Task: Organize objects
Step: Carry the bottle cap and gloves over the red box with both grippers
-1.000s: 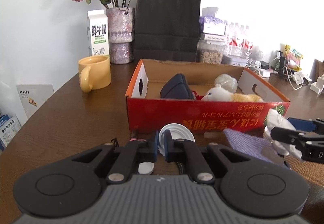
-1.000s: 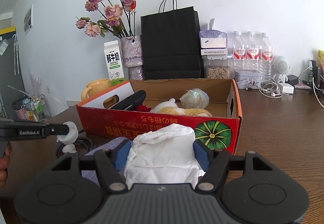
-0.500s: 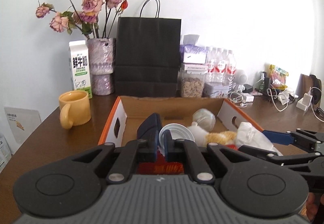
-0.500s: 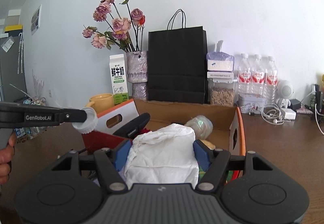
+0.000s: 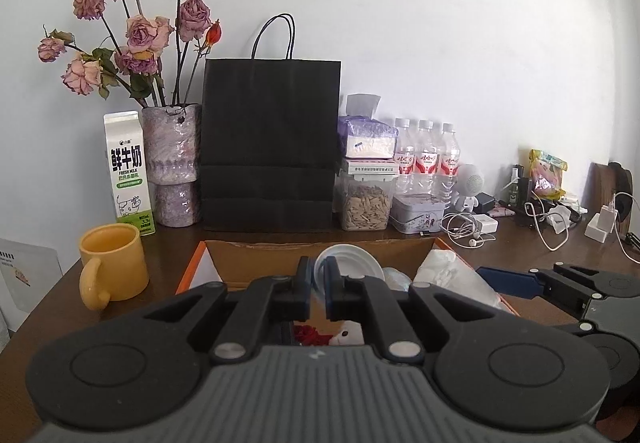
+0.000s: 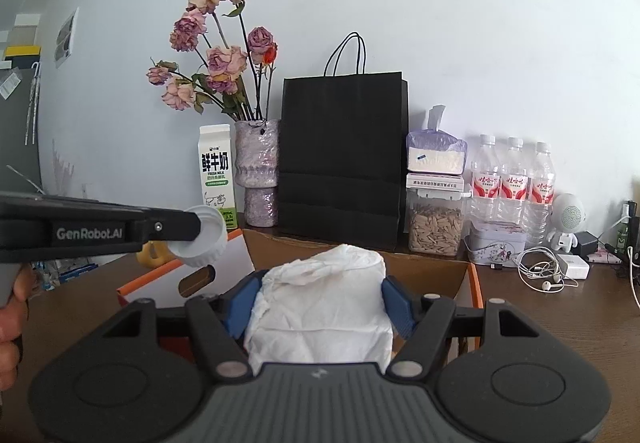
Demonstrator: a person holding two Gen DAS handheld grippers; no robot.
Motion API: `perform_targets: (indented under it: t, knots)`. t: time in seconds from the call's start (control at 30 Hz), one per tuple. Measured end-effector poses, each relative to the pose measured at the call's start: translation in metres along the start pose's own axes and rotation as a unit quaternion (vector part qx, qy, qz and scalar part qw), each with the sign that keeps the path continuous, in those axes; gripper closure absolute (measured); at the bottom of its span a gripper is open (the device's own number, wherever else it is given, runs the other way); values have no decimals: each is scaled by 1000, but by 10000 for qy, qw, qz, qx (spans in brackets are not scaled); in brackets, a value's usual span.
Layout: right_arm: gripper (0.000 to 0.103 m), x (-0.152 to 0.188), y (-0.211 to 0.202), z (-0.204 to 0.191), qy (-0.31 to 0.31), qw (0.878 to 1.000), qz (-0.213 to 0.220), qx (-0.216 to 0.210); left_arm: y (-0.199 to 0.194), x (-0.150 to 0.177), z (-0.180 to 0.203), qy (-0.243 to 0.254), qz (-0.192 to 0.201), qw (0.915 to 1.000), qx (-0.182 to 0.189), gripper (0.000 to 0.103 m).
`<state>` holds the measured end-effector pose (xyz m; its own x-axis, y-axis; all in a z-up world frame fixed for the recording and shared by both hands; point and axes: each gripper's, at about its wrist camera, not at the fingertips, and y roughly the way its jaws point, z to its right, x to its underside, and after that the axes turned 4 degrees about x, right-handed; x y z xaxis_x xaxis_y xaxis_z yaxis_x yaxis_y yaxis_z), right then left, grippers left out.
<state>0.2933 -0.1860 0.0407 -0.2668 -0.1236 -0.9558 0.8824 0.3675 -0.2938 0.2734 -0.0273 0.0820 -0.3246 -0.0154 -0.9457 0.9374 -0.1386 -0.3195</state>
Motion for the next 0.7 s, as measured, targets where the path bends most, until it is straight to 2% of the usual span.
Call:
perform_targets:
  t: [0.23, 0.43, 0.7]
  knots:
    - [36, -7, 35, 7, -26, 9998, -62, 164, 33, -10, 0, 52, -11, 9999, -111, 96]
    - [36, -9, 69, 25, 252, 9987, -198, 408, 65, -19, -8, -221, -30, 9994, -256, 96]
    - [36, 8, 84, 28, 151, 9978, -430, 491, 94, -4, -12, -169, -398, 9983, -391, 96]
